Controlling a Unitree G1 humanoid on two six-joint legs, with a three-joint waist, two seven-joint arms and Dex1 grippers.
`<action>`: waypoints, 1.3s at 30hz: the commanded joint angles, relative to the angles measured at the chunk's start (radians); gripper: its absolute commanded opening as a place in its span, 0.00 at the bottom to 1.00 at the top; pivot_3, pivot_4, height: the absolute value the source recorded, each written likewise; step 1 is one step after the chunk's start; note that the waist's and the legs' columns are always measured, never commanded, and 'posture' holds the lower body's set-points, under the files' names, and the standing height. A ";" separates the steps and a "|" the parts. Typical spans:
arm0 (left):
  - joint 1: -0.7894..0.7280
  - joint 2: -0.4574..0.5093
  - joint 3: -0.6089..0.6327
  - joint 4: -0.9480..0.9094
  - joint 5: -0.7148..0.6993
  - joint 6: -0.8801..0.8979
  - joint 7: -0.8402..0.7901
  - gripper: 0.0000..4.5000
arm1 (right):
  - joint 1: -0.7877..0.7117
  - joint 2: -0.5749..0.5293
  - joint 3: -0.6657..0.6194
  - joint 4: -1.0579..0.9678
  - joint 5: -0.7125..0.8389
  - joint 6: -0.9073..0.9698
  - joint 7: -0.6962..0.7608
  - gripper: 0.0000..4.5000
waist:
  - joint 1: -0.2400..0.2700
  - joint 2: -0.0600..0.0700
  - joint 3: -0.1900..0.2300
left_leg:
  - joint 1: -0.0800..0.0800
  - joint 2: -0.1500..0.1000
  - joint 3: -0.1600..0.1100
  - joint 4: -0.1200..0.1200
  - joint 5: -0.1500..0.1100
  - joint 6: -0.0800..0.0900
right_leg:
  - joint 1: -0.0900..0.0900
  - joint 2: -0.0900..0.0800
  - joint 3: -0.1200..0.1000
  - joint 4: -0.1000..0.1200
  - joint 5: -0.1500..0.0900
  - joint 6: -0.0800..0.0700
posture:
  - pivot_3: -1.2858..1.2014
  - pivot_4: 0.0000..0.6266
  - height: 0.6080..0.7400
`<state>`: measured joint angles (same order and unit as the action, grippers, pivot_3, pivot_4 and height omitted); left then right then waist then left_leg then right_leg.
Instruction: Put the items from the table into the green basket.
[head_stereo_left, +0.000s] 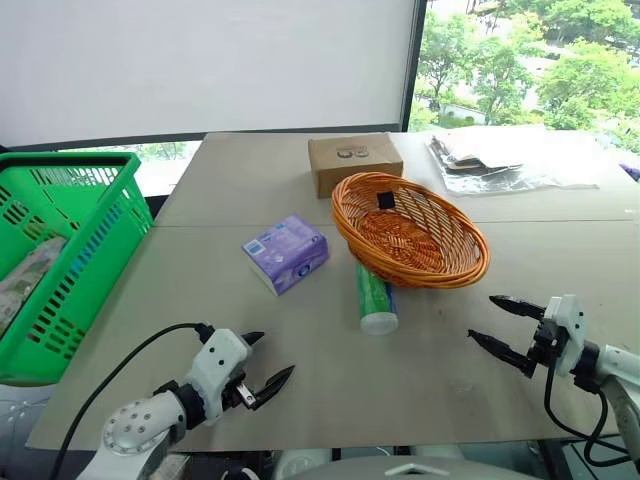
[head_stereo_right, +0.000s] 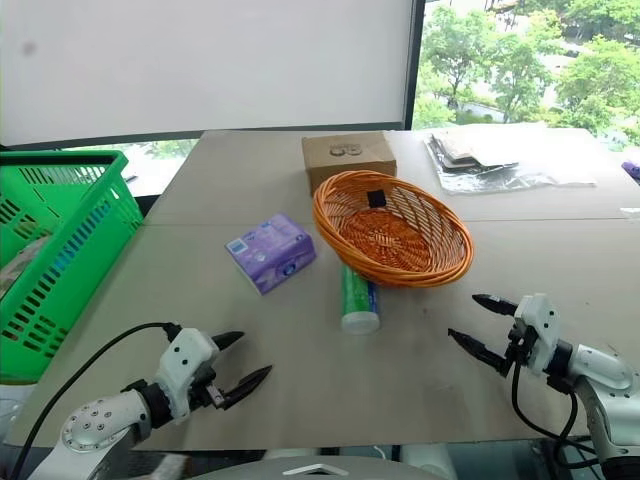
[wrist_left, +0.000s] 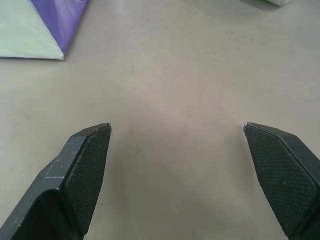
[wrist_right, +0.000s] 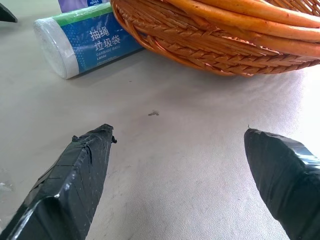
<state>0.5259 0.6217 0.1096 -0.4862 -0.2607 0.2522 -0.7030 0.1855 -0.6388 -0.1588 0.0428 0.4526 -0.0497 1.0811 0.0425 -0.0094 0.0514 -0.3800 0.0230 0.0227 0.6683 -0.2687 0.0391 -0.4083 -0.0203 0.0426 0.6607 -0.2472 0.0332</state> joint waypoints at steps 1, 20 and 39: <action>-0.007 0.017 0.033 -0.034 -0.027 -0.001 -0.022 0.97 | -0.001 -0.019 -0.046 -0.010 0.036 0.008 0.023 1.00 | 0.001 -0.001 0.003 | 0.000 0.000 0.000 0.000 0.000 0.000 | 0.000 0.000 0.000 0.000 0.000 0.000 | 0.59 0.08 1.00; -0.048 0.032 0.086 -0.035 -0.092 0.035 -0.062 0.97 | 0.008 -0.099 -0.126 0.022 0.069 -0.006 0.137 1.00 | 0.003 -0.001 0.017 | 0.000 0.000 0.001 0.000 0.000 0.000 | 0.000 -0.001 0.000 0.000 0.000 0.000 | 0.59 0.05 1.00; -0.079 0.266 0.735 -0.282 -0.763 0.353 -0.216 0.97 | -0.462 -0.166 0.168 -0.250 -0.033 0.352 -0.012 1.00 | 0.022 -0.004 0.018 | -0.004 0.000 0.000 0.000 0.000 0.000 | -0.002 0.001 -0.001 -0.002 0.003 -0.004 | 0.63 0.02 1.00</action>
<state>0.4460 0.8831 0.7726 -0.7303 -0.9885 0.6040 -0.9230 -0.2470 -0.8051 -0.0032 -0.1912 0.4367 0.2703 1.0847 0.0645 -0.0129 0.0695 -0.3841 0.0232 0.0232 0.6684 -0.2688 0.0389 -0.4106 -0.0193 0.0421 0.6580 -0.2445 0.0291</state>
